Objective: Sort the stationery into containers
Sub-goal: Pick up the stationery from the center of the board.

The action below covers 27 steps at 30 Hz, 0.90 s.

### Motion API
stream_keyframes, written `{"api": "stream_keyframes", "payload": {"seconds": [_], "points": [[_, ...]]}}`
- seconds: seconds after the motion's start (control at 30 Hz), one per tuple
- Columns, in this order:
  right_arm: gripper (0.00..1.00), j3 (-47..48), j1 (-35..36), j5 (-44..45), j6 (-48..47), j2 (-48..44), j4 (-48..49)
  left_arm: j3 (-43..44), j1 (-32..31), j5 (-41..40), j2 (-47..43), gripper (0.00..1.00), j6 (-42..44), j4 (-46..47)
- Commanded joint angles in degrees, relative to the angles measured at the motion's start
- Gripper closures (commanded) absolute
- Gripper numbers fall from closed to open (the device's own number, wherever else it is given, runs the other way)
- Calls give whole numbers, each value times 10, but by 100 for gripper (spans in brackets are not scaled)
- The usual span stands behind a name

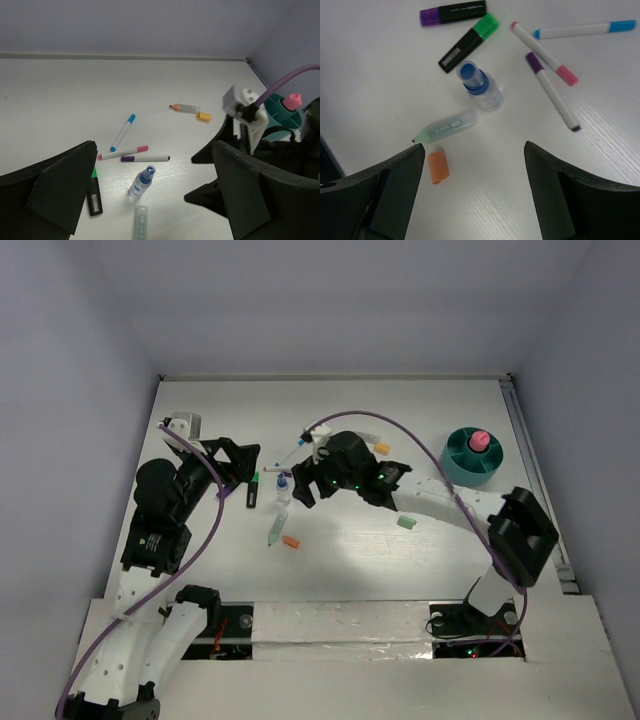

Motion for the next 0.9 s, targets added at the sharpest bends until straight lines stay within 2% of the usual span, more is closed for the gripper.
{"api": "stream_keyframes", "payload": {"seconds": [0.0, 0.03, 0.17, 0.5, 0.57, 0.67, 0.8, 0.87], "points": [[15, 60, 22, 36, 1, 50, 21, -6, -3, -13, -9, 1, -1, 15], [19, 80, 30, 44, 3, 76, 22, -7, -3, -10, -9, 1, -1, 16], [19, 128, 49, 81, -7, 125, 11, -7, -3, -5, -6, 1, 0, 15], [30, 214, 50, 123, -13, 221, -7, -7, -3, -1, -8, 1, -1, 16], [39, 216, 50, 127, -10, 225, 0, -7, -3, -2, -9, 1, -1, 16], [46, 223, 50, 130, -8, 230, 1, -7, -3, -1, -9, 1, -1, 17], [59, 221, 50, 125, -2, 230, 6, -7, -3, -1, -11, 1, -1, 16], [71, 223, 50, 123, 1, 232, 4, -7, -3, -2, -12, 1, -1, 17]]}}
